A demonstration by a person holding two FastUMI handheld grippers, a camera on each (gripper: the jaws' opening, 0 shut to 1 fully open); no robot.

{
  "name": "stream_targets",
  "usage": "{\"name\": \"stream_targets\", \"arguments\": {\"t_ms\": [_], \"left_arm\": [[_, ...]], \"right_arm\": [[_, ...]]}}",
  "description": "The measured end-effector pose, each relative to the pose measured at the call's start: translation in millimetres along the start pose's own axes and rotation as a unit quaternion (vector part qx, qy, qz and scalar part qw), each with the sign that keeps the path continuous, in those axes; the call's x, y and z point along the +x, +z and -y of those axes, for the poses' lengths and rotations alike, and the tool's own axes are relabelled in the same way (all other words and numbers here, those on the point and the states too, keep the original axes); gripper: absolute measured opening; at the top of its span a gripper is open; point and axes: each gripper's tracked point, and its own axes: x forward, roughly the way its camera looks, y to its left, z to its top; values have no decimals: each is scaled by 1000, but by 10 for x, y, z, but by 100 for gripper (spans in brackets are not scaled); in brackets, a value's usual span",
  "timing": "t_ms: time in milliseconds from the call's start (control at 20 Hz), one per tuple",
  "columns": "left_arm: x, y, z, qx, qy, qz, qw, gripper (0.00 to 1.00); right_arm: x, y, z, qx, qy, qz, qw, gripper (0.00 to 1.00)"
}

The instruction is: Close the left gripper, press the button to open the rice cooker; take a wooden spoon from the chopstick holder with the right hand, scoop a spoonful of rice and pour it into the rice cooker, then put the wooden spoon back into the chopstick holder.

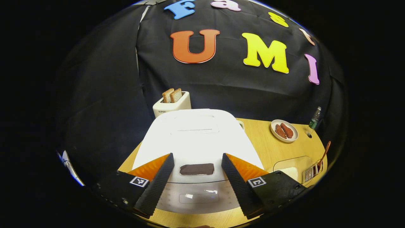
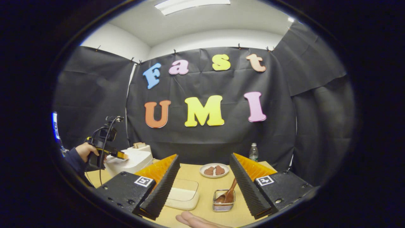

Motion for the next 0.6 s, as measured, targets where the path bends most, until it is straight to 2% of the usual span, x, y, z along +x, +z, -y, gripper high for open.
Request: {"name": "stream_targets", "arguments": {"t_ms": [250, 600], "left_arm": [[32, 16, 3, 4, -2, 3, 1000, 99], [-1, 87, 40, -14, 8, 17, 1000, 96]], "right_arm": [[41, -37, 79, 5, -9, -5, 1000, 100], [43, -33, 200, 8, -25, -10, 1000, 100]]}}
